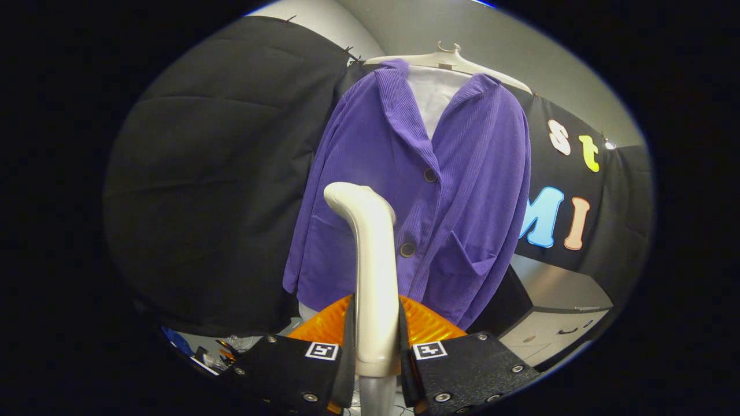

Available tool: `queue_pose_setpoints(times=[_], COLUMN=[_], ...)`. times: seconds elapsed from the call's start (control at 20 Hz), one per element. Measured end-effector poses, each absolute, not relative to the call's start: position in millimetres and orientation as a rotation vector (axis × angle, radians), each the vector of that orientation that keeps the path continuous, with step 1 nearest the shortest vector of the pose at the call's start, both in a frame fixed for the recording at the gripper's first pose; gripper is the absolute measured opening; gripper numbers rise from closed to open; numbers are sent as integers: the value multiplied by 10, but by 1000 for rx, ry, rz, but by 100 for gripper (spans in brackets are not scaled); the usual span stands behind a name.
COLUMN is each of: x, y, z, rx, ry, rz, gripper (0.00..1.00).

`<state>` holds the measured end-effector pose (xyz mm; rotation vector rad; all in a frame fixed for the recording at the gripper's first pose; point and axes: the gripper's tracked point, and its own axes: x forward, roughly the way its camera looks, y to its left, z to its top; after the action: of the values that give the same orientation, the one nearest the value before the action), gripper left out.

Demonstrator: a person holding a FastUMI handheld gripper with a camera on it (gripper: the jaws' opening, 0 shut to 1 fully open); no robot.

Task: Iron the clothes twice with a garment steamer, once on the left side and once on the right side.

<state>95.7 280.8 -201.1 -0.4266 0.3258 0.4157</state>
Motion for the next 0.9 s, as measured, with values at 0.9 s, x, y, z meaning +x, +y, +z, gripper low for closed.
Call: queue_pose_setpoints(times=[0.9], x=[498], y=[2507], z=[-3077], rx=[-461], ry=[569], rz=[431], gripper=[33])
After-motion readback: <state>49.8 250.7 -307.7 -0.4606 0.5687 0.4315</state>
